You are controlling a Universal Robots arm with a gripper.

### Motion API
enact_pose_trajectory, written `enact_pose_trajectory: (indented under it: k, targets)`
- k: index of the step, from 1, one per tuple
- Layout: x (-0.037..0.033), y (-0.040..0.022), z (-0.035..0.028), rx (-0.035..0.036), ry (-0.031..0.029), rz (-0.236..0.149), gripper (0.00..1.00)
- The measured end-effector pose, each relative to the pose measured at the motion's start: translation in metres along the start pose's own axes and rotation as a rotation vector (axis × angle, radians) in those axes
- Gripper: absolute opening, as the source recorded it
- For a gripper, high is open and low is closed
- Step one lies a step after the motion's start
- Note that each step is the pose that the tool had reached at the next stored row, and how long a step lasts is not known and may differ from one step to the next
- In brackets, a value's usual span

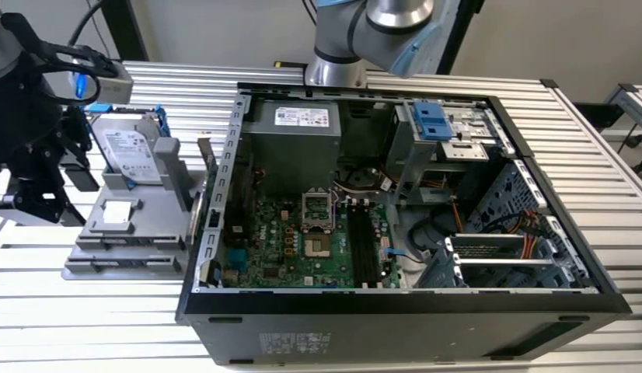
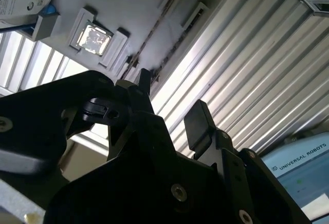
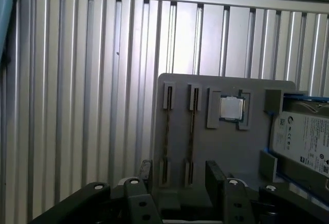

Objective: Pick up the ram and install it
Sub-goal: 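Pick up the ram and move it above insertion slot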

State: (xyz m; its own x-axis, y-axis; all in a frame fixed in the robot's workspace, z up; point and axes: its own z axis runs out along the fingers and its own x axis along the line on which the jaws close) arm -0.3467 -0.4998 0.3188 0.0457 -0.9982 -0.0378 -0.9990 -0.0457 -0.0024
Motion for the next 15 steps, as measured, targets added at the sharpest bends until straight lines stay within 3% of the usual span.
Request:
enact_pose_trajectory:
  k: [15]
  targets:
    - [0.0024, 0.0001, 0.0179, 0.0001, 0.0001, 0.0, 1.0]
